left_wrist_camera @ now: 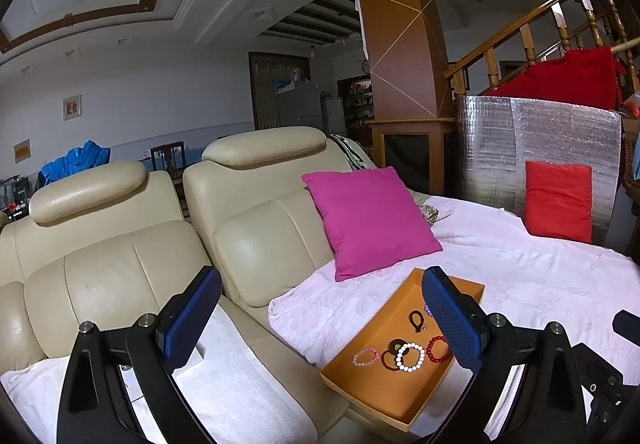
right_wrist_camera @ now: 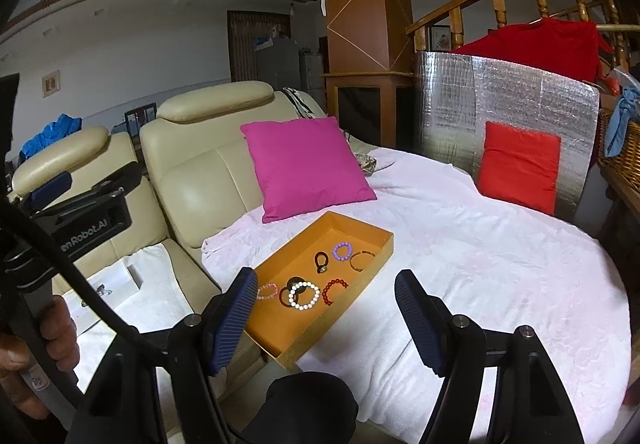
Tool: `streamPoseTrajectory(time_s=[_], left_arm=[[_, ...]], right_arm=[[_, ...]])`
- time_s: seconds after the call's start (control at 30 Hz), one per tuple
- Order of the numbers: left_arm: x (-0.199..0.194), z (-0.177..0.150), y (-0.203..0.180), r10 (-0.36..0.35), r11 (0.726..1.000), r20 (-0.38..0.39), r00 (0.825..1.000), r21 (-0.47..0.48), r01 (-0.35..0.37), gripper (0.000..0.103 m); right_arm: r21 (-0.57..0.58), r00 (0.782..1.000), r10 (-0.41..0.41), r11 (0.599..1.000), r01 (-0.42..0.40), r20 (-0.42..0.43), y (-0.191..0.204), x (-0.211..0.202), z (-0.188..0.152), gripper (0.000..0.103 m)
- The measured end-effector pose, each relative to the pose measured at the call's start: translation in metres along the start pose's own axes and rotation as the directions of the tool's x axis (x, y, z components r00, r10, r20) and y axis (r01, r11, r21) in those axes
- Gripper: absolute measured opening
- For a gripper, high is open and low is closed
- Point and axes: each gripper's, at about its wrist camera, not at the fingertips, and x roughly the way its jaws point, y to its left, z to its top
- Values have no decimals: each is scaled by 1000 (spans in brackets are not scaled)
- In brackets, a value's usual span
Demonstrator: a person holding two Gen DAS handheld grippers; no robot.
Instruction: Organize jewelry
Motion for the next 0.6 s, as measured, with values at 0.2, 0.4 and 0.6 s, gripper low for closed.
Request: streamPoseTrajectory(time_s=[0.2, 0.4, 0.6], left_arm=[[6, -3, 6, 4, 1000, -10, 1000, -11, -4, 100], [13, -3, 11, 7, 1000, -19, 1000, -22, -7, 100], [20, -7, 14, 9, 999, -35, 999, -34, -10, 100]], right_arm=[[-6, 1000, -5, 1000, 5, -6, 5, 4, 4, 75], [-19, 1000, -10, 1000, 9, -10, 10, 7, 4, 75], [-27, 1000, -16, 1000, 16, -12, 13, 10, 6, 75]])
